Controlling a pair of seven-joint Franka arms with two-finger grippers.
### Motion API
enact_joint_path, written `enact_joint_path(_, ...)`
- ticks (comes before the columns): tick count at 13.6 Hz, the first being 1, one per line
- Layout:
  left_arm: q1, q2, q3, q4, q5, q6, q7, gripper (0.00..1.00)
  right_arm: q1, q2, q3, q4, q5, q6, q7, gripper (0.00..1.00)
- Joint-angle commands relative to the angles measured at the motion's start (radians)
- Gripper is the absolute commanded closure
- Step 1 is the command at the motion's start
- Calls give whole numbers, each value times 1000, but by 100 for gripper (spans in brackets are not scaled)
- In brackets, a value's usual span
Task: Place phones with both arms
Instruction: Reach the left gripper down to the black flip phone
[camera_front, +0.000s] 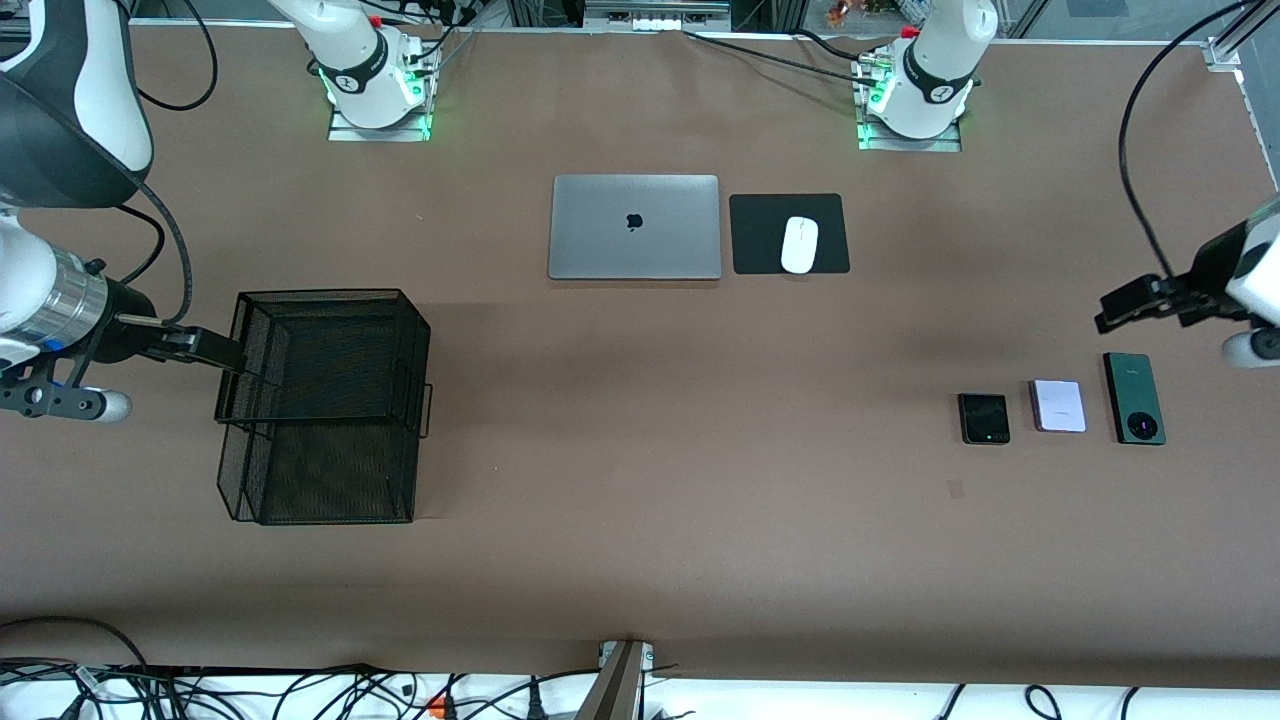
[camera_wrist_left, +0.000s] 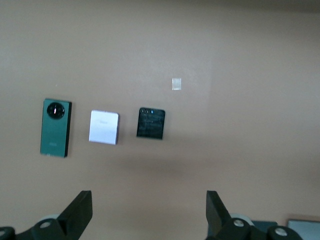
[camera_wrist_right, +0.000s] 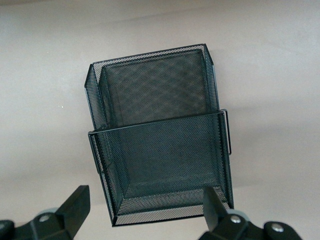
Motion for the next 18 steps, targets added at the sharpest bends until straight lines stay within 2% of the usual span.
enact_joint_path(1, 38, -8, -1, -143, 13, 155, 120, 0, -6, 9, 4, 27, 10, -22, -5, 0)
enact_joint_path(5, 40, 82, -9, -239, 13, 359, 166, 0, -6, 9, 4, 27, 10, -22, 0, 0)
enact_joint_path(13, 27, 237, -16, -479, 14, 848, 201, 0, -9, 9, 1, 25, 11, -24, 7, 0)
enact_joint_path(18, 32, 317, -16, -513, 14, 973, 198, 0, -14, 9, 1, 23, 11, -24, 8, 0)
